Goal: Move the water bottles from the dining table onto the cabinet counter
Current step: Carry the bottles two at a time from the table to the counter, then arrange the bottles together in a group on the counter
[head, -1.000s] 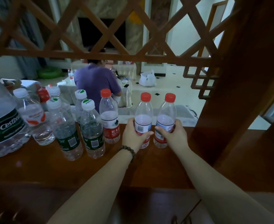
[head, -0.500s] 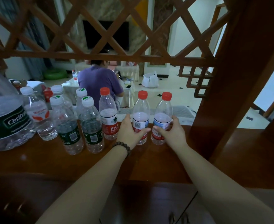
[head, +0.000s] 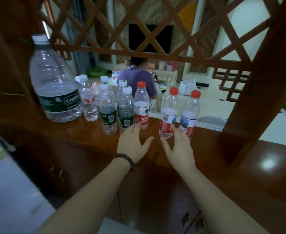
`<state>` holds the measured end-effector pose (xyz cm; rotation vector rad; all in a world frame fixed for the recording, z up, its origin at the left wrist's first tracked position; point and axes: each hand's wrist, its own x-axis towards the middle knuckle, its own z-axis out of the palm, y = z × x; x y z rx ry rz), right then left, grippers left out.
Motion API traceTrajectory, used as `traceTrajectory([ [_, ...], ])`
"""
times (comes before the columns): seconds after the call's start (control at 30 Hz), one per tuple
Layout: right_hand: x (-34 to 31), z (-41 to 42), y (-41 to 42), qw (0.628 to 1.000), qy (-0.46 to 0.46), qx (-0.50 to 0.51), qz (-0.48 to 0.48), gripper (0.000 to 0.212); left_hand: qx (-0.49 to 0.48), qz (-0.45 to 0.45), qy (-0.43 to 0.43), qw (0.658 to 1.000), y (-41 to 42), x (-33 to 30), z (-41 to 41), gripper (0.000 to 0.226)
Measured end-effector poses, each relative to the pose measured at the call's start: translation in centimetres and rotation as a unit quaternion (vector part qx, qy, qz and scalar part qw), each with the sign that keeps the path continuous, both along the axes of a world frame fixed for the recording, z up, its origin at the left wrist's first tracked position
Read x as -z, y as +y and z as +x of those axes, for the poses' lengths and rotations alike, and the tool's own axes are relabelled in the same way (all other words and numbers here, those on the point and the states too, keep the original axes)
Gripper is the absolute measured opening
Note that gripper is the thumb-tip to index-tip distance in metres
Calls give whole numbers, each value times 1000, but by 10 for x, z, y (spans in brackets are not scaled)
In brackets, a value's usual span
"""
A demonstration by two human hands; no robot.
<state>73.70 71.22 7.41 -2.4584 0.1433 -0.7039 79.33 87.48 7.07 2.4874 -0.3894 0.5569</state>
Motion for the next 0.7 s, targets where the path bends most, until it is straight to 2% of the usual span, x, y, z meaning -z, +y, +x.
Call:
traceTrajectory([
  [0.4,-58,37,113,982,-43,-185,-20,53,-163,22,-29,986,153,-34,-22,73],
  [0.53,-93,71,137,971,-78,-223,-42,48,-181,31,-55,982,187,-53,-3,72],
  [0.7,-136,137,151,972,-85,-213,-45,52,-159,-2,-70,985,227,-88,48,72],
])
